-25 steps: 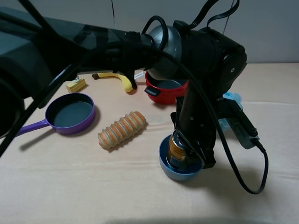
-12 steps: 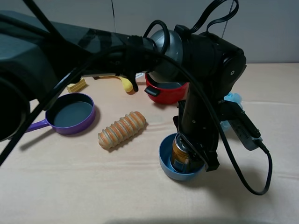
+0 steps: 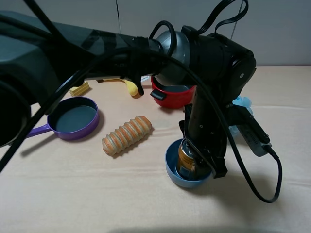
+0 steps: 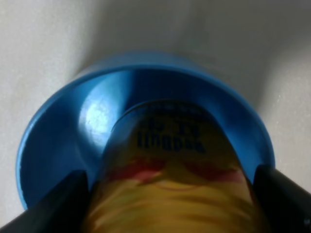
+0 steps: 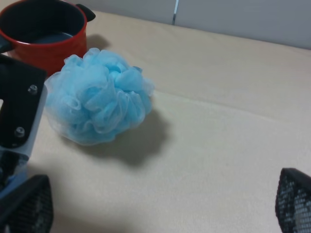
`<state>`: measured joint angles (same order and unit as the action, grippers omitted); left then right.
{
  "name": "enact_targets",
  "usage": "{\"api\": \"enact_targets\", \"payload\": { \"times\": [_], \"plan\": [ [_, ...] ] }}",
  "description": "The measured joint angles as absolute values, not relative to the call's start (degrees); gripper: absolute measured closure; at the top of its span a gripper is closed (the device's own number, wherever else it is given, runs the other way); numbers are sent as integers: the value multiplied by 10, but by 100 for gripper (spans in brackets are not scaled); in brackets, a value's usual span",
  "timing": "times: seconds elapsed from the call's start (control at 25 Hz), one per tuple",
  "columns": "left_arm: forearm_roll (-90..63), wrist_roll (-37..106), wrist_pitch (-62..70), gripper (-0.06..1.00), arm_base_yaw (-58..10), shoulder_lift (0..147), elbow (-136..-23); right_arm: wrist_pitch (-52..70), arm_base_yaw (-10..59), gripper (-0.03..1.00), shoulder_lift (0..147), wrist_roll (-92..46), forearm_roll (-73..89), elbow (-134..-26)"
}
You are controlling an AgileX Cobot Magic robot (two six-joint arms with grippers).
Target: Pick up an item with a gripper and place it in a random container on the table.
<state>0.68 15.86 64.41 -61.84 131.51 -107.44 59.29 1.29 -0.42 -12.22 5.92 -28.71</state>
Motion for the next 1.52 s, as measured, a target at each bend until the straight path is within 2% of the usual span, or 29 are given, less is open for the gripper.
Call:
{"api": "enact_targets", "payload": {
  "times": [0.16, 0.48, 0.8, 1.0, 1.52],
  "plan": [
    [24, 159, 648, 24, -618, 1315, -1074, 593, 13, 27, -4, -122, 60, -287],
    [32, 159, 648, 5, -618, 1315, -1077, 593, 13, 27, -4, -122, 60, -287],
    [32, 159, 648, 3, -618, 1315, -1077, 593, 13, 27, -4, -122, 60, -287],
    [32, 153, 648, -4, -618, 1315, -1077, 593, 13, 27, -4, -122, 60, -287],
    [32, 150, 663, -5, -618, 1300, -1077, 593, 13, 27, -4, -122, 60, -287]
  ]
}}
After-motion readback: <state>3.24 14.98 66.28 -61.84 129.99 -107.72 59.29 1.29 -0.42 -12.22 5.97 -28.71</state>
